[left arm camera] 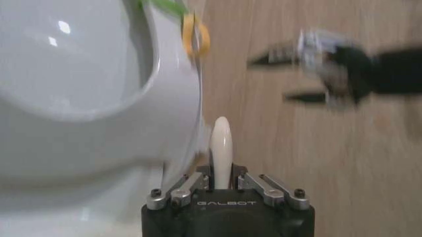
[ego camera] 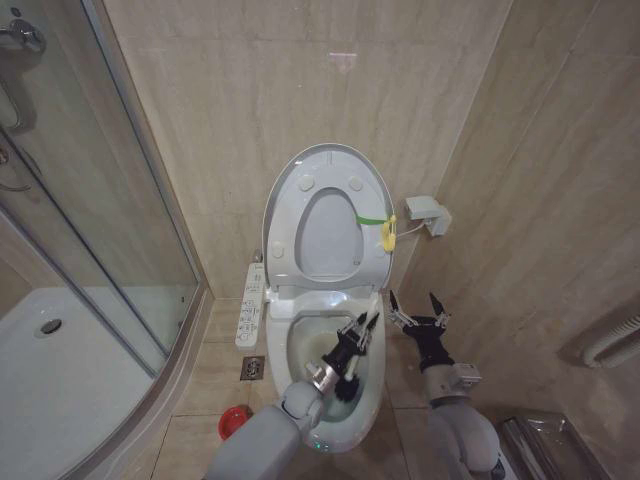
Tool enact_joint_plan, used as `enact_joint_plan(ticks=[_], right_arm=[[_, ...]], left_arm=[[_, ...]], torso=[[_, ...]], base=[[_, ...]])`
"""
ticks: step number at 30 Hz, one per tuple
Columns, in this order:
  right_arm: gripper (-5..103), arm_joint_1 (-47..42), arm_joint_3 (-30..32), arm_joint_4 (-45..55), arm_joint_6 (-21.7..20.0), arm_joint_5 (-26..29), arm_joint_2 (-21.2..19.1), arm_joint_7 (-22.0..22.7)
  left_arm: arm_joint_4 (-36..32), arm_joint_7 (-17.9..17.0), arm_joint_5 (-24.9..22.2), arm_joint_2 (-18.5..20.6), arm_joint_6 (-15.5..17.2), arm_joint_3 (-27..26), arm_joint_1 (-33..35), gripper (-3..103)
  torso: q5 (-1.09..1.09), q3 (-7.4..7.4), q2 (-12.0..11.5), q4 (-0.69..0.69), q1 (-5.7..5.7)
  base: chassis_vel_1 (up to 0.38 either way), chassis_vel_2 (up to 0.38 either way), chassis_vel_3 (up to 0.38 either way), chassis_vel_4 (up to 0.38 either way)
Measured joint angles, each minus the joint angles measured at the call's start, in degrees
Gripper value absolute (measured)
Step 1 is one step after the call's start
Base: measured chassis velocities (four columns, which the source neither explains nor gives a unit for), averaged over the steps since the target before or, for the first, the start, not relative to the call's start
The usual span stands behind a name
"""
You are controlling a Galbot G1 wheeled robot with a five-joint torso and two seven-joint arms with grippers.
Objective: Open the toilet lid, clean the toilet bowl with a toilet brush, close the toilet lid, and flush.
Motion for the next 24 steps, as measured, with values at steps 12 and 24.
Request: enact_joint_plan(ticks=[12,24], right_arm=[[100,0.00,0.00,0.00,0.00,0.00,0.00,-0.01],[100,0.00,0.00,0.00,0.00,0.00,0.00,-0.01]], left_arm=[[-1.39,0.08,0.56,1.97,0.83,-0.98,-0.58,18],[1.99,0.43,0.15,0.45,0.01,-0.55,0.30,18]], torso=[[0.04,0.01,0.00,0.05,0.00],[-0.01,0.00,0.00,0.01,0.00]], base=[[0.000,0.000,0.000,0.000],[0.000,0.000,0.000,0.000]])
